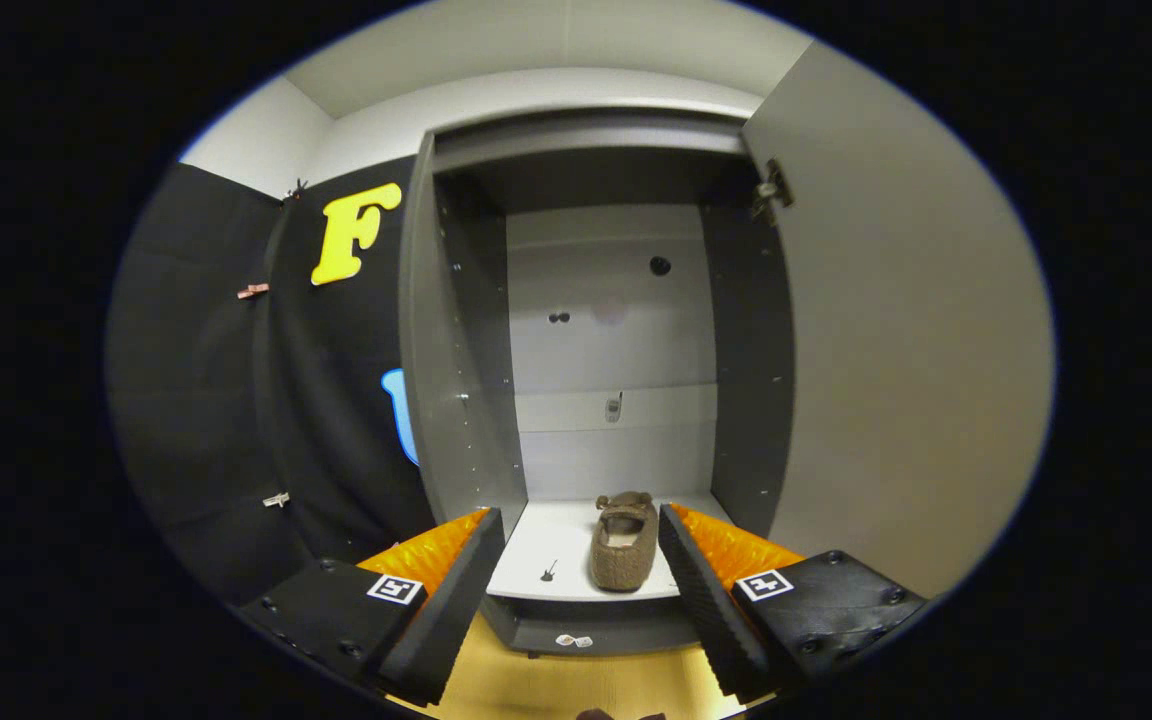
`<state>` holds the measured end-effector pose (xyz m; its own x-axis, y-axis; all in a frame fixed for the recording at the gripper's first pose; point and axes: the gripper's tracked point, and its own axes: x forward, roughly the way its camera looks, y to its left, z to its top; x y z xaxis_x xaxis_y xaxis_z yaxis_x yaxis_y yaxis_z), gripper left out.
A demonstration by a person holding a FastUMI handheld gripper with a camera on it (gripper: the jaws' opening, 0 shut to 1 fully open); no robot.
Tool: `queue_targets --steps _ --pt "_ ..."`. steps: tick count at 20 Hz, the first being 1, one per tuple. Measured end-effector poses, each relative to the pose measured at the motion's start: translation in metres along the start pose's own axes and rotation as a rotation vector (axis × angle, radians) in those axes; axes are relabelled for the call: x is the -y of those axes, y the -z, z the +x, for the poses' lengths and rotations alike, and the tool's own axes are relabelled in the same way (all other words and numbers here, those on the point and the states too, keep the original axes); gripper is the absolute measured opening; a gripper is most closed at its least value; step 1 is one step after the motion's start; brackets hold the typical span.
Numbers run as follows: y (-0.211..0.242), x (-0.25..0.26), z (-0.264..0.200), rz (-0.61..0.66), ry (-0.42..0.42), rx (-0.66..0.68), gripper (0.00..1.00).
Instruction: Open the shoe cabinet door, grab the shoes and put them into the shoe cabinet, then close the shoe cabinet door.
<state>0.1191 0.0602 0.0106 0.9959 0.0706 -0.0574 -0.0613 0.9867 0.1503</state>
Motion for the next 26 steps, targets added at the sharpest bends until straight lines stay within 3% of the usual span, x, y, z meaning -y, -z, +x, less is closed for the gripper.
queue_targets --steps 5,10,18,22,26 --pt "-0.018 0.013 -0.088 0.050 0.002 0.052 0.98" --pt "-0.039 0.043 -0.140 0.053 0.021 0.071 0.98" --pt "-0.091 0.173 -0.221 -0.043 0.373 0.336 0.97" --pt "-0.092 0.237 -0.246 -0.013 0.529 0.359 0.97" --pt "-0.060 0.291 -0.244 -0.003 0.637 0.294 0.97"
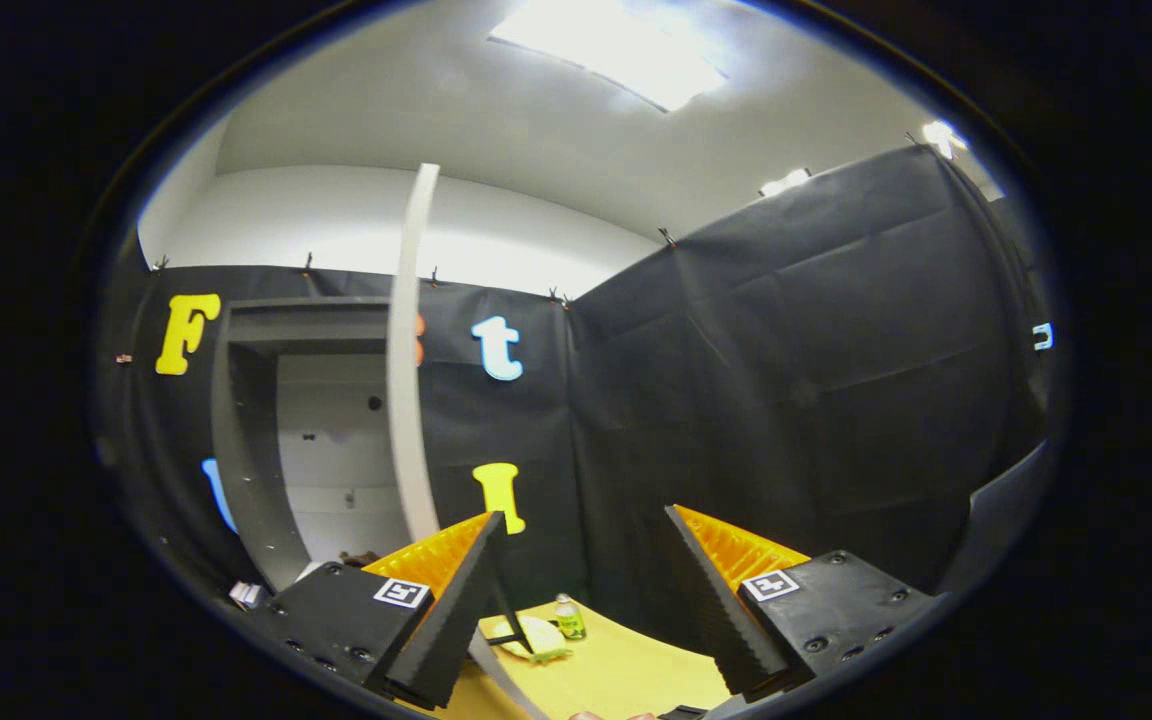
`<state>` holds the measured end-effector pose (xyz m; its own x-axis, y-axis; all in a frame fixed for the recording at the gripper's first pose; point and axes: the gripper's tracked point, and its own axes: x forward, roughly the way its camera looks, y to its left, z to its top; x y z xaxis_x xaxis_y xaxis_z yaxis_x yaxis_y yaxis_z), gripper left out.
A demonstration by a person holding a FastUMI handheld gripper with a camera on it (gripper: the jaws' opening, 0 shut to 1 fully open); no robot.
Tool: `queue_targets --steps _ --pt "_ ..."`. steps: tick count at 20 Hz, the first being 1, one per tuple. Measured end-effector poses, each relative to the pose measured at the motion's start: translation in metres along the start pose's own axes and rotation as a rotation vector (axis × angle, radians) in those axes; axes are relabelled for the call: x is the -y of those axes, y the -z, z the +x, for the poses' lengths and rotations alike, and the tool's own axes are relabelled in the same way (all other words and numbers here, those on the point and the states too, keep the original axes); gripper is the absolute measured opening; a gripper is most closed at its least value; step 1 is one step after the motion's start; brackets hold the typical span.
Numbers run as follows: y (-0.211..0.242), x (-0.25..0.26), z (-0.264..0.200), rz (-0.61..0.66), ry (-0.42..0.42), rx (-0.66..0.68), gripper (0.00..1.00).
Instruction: Open the shoe cabinet door, grab the shoes and put them into the shoe cabinet, then close the shoe cabinet door.
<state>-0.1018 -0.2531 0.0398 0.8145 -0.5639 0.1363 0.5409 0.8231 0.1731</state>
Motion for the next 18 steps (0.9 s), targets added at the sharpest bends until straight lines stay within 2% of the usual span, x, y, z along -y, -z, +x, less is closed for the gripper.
queue_targets --steps 3,6,12,18 --pt "0.049 0.002 0.011 -0.028 -0.043 -0.159 0.97" --pt "0.072 -0.015 0.016 0.013 -0.113 -0.261 0.98" --pt "0.076 -0.022 0.015 -0.049 -0.108 -0.269 0.97" --pt "0.080 -0.044 -0.002 -0.027 -0.144 -0.274 0.97"
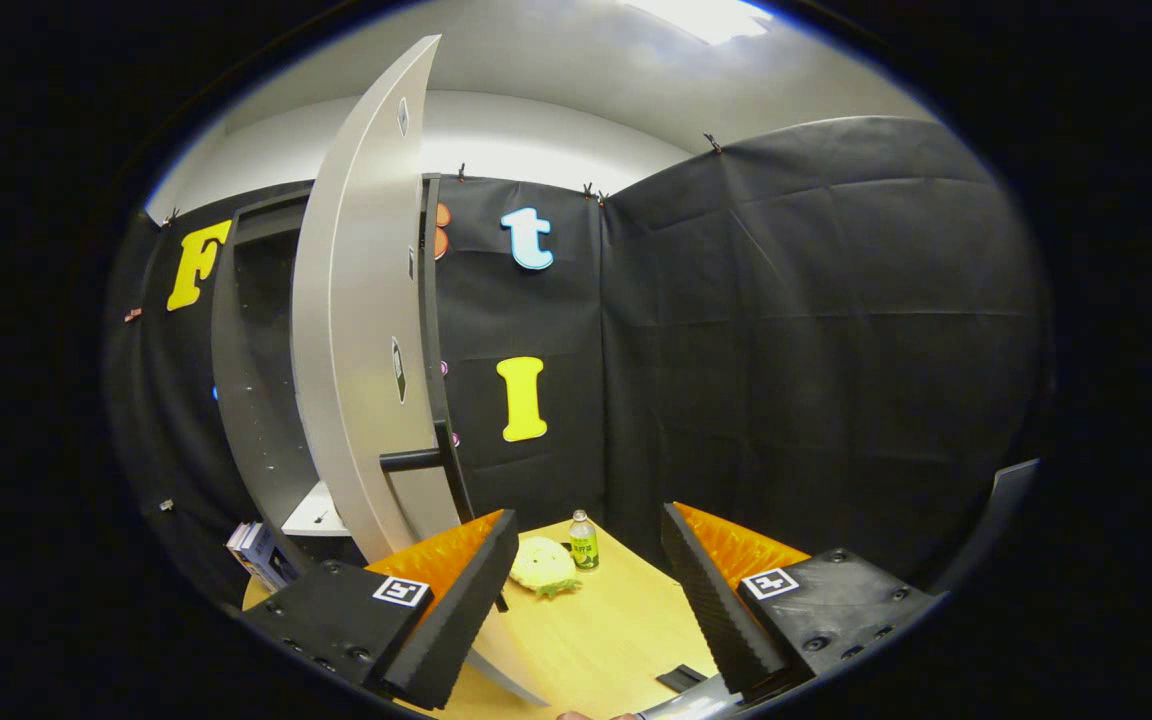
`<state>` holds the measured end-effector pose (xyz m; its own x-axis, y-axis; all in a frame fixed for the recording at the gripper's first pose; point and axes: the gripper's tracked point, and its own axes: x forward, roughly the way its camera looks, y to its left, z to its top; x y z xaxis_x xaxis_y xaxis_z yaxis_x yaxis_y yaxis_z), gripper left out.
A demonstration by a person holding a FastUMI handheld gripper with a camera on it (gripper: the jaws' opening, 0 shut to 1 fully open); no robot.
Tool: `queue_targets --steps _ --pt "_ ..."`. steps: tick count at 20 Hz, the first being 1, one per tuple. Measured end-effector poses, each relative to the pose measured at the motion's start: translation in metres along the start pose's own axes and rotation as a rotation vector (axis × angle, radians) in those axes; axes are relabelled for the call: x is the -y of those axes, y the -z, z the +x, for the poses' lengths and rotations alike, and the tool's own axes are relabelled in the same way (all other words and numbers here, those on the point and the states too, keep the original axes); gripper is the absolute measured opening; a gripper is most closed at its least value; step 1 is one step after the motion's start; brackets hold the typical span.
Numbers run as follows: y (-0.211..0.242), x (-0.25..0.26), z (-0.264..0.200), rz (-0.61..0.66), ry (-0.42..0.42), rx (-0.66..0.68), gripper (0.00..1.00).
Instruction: Open the shoe cabinet door, grab the shoes and put them into the shoe cabinet, then close the shoe cabinet door.
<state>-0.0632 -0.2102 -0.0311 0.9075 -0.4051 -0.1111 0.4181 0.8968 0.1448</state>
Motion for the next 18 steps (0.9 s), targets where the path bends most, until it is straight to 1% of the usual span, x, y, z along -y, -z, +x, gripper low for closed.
queue_targets --steps 7,10,14,18 --pt "0.009 -0.040 -0.014 0.039 -0.092 -0.012 0.97" --pt "0.014 -0.062 -0.019 0.062 -0.146 -0.030 0.97" --pt "0.024 -0.110 -0.028 0.100 -0.253 -0.067 0.97" --pt "0.036 -0.180 -0.029 0.069 -0.398 -0.130 0.98"
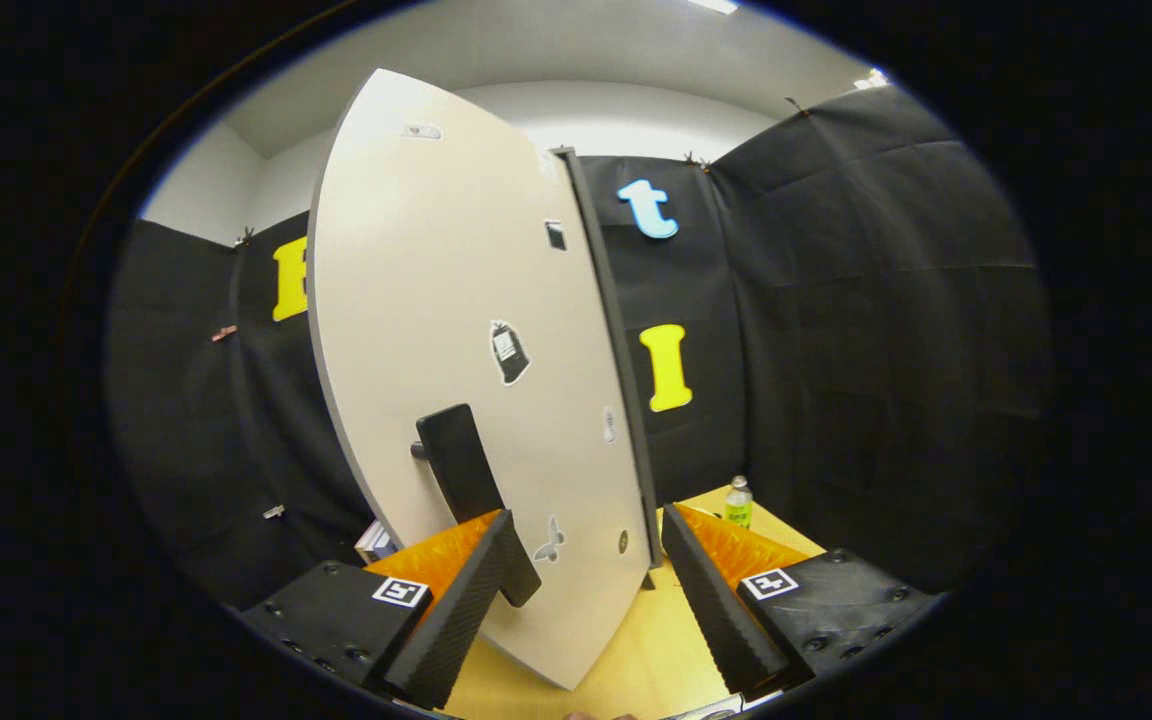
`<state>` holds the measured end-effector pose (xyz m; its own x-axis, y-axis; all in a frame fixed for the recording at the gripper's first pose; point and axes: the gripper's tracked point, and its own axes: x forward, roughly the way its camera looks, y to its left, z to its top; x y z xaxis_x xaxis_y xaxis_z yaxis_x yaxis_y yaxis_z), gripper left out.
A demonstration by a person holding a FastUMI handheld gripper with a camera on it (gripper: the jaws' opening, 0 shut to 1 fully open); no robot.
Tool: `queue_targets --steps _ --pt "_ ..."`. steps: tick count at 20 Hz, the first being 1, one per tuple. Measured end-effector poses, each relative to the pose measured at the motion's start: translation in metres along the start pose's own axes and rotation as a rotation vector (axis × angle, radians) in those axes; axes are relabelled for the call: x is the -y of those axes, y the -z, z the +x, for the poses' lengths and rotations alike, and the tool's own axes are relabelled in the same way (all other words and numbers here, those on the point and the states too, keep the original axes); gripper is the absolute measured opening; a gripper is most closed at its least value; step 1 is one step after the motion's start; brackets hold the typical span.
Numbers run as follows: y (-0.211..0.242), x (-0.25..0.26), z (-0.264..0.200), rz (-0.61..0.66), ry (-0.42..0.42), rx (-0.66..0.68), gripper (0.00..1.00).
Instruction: Open the shoe cabinet door, grab the shoes and put them into the shoe cabinet, then close the shoe cabinet door.
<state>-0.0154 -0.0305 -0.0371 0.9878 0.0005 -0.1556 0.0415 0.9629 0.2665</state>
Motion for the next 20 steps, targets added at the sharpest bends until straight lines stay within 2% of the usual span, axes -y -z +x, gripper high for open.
queue_targets --steps 2,7,20 --pt "0.002 -0.027 0.005 -0.013 -0.055 -0.017 0.98" --pt "-0.002 -0.067 -0.001 -0.067 -0.118 0.002 0.98" --pt "0.004 -0.103 -0.018 -0.153 -0.155 0.028 0.98"
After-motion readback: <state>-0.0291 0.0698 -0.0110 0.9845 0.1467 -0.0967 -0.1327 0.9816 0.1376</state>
